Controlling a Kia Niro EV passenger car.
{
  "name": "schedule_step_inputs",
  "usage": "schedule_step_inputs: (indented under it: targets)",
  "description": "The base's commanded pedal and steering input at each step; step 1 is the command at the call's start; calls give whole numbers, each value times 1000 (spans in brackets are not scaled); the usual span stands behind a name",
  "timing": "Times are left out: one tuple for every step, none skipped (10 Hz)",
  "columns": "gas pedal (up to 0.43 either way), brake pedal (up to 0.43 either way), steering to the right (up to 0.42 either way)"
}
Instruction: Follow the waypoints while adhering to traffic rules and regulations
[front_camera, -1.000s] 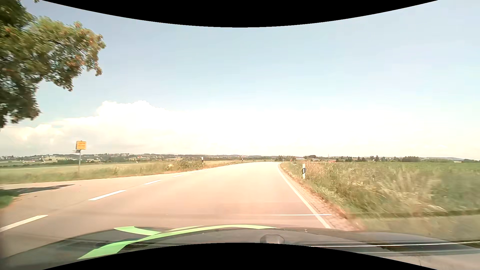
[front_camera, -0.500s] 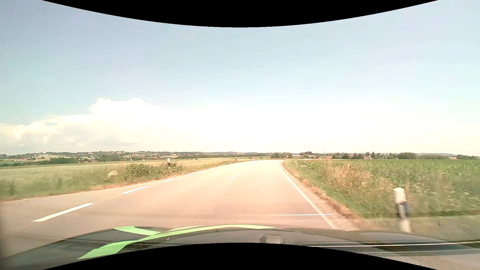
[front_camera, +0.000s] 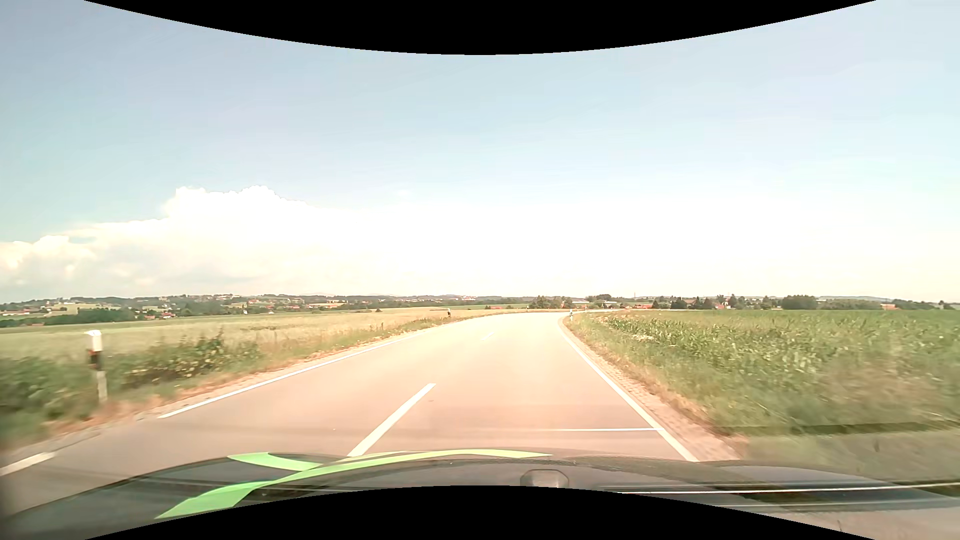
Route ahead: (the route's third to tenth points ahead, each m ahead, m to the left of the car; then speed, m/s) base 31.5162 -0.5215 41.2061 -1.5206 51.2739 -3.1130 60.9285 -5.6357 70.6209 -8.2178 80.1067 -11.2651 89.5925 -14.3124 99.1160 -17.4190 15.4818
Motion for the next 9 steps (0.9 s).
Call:
schedule_step_inputs:
  targets:
    - [268, 0, 20]
    - [268, 0, 20]
    - [287, 0, 20]
    - [287, 0, 20]
    - [287, 0, 20]
    - [287, 0, 20]
    - [287, 0, 18]
    - [287, 0, 18]
    - [280, 0, 17]
